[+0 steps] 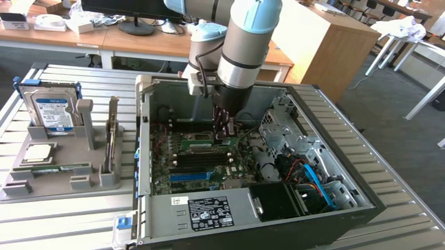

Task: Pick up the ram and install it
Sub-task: 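Insert the ram into the slot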

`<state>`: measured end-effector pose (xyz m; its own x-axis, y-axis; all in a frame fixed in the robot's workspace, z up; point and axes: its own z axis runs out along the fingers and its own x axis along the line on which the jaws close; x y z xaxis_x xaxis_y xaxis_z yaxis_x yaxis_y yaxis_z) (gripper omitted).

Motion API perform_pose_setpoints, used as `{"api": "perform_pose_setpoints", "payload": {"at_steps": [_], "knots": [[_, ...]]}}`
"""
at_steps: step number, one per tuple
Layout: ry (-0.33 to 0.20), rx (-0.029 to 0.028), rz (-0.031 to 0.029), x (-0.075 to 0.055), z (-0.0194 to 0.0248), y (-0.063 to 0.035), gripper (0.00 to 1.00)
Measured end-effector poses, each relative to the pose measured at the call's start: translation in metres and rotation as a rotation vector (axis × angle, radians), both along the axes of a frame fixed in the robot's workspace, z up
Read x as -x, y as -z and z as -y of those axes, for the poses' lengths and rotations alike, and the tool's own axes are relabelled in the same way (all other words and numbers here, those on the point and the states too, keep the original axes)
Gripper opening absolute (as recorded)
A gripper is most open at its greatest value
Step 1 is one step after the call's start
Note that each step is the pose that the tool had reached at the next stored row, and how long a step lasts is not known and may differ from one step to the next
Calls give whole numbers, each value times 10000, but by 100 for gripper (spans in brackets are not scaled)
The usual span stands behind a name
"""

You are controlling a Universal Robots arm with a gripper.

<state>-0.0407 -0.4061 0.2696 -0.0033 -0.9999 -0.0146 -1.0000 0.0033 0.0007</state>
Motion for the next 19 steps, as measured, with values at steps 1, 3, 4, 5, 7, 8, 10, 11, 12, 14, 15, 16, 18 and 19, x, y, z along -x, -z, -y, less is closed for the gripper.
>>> {"api": "perform_pose_setpoints", "payload": {"at_steps": [1,3,4,5,7,8,10,11,12,14,15,16,18,19], "knots": [[0,-1,0,0,0,0,12],[-1,-3,1,0,5,1,12],[-1,-3,1,0,11,1,12],[-1,-1,0,0,17,0,12],[-1,-1,0,0,30,0,12],[-1,-1,0,0,37,0,12],[-1,0,0,0,51,0,12],[-1,0,1,0,58,0,12],[-1,0,0,0,65,0,12],[-1,-1,0,0,77,0,12],[-1,-1,0,0,84,0,12],[0,-1,0,0,89,0,12],[1,-2,0,0,95,1,12],[1,-2,0,0,95,1,12]]}}
